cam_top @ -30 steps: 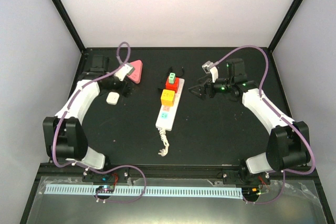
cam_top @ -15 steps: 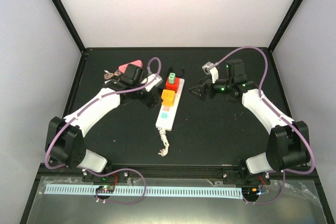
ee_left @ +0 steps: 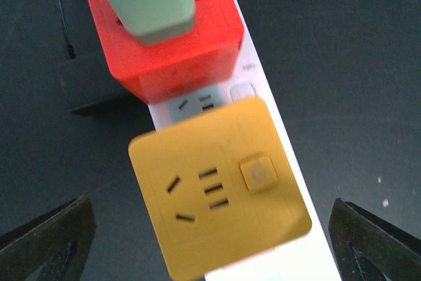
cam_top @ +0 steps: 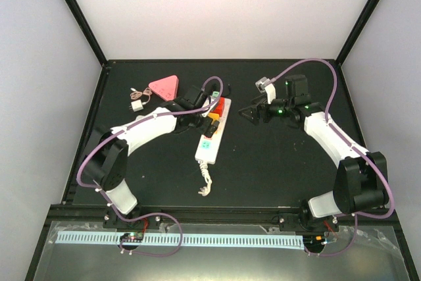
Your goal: Pull the plug off the socket
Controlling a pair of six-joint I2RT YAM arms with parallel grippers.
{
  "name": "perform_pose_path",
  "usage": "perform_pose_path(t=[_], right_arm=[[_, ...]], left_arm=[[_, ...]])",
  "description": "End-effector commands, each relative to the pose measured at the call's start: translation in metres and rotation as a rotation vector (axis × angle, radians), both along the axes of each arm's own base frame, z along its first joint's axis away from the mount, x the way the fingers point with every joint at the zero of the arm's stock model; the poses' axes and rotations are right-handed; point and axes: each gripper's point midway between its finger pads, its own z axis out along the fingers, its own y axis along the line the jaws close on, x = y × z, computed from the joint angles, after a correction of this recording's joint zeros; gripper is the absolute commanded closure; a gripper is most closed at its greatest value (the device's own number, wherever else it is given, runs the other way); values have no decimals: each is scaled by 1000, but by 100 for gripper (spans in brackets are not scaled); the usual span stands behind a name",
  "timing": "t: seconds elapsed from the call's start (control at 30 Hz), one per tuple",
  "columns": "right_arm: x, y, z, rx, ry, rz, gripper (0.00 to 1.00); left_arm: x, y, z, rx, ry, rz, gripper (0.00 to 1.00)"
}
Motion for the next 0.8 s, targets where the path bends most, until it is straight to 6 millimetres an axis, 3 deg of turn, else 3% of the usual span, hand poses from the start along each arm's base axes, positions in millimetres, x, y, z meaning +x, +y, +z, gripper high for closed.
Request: perform_pose_path(t=[0.0, 0.3, 0.63, 0.77], right_arm=[[5, -4, 4, -2, -36, -16, 0], [9, -9, 1, -3, -29, -37, 0], [14, -17, -16, -22, -50, -87, 0], [11, -20, -29, 2, -116, -148, 6]], left_arm=[[26, -11, 12, -26, -60, 79, 1], [30, -18, -6, 29, -23, 35, 17], [8, -17, -7, 34, -12, -82, 43], [-5, -17, -10, 24, 12, -119, 46]])
